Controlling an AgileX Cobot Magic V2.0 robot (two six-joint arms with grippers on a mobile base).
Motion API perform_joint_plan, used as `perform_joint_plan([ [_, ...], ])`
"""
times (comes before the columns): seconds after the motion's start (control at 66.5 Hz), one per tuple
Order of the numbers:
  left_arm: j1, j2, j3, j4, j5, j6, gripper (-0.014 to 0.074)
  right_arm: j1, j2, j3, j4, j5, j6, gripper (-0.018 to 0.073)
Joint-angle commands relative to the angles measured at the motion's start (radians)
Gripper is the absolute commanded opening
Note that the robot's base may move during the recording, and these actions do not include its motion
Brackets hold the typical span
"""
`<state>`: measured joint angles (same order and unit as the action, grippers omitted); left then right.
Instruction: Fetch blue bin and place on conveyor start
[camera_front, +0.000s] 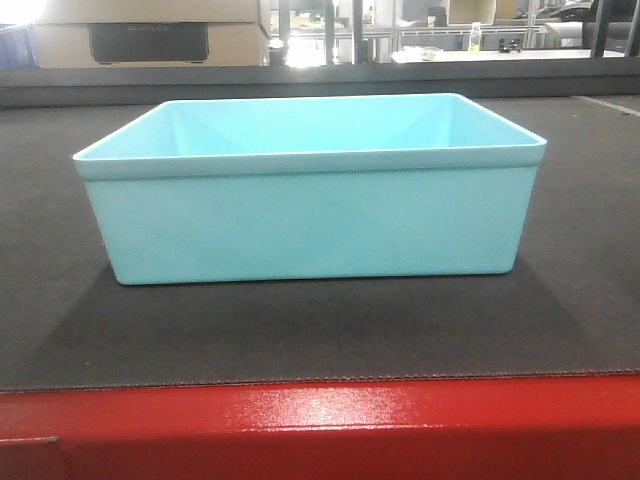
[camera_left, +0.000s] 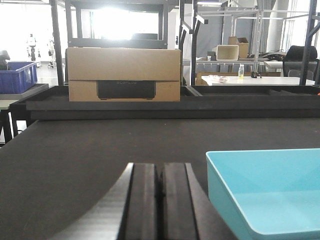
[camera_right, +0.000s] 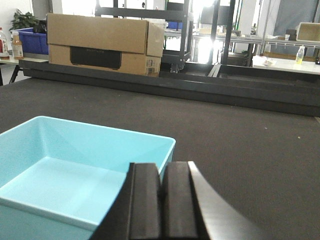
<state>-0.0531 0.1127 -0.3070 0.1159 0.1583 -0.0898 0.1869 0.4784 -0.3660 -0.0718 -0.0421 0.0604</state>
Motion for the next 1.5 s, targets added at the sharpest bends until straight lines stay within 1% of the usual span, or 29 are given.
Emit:
perform_joint_plan([
  [0.0,0.001,-0.006,0.003,0.003,-0.02,0.003,-0.0111,-0.005,-0.006,0.002,-0.01,-0.037,-0.005,-0.0153],
  [0.316,0.001,-0.006,0.003,0.003,-0.02,0.003,-0.0111,-0.005,-0.006,0.002,-0.01,-0.037,-0.005,-0.0153],
  [0.436,0.009,-0.01,0.031,-0.061,-0.027,0.006,-0.0111,-0.005,-0.006,0.002,-0.01,-0.037,-0.005,-0.0153],
  [0.511,0.042,-0.023,0.069,-0.063,-0.029,0.051,-0.0111,-0.005,-0.006,0.002,-0.01,-0.037,-0.005,-0.0153],
  [0.541,0.054,-0.03,0.089,-0.07,-0.04,0.065,-0.0111,-0.005,-0.006,0.002,-0.01,-0.037,-0.005,-0.0153],
  [0.647,0.091,-0.063,0.183,-0.103,-0.105,0.065,-0.0111,-0.005,-0.006,0.002,-0.01,-0.037,-0.005,-0.0153],
  [0.767,0.115,-0.102,0.303,-0.104,-0.208,0.065,-0.0111,-0.005,-0.006,0.002,-0.01,-0.037,-0.005,-0.0153],
  [0.812,0.122,-0.113,0.307,-0.104,-0.238,0.065,-0.0111,-0.005,-0.006,0.002,-0.01,-0.037,-0.005,-0.0153],
  [0.857,0.124,-0.113,0.307,-0.104,-0.165,0.065,-0.0111,-0.005,-0.006,0.002,-0.01,-0.037,-0.005,-0.0153],
  [1.489,0.124,-0.113,0.307,-0.104,-0.176,0.065,-0.0111,-0.005,-0.006,0.002,-0.01,-0.043,-0.005,-0.0153],
])
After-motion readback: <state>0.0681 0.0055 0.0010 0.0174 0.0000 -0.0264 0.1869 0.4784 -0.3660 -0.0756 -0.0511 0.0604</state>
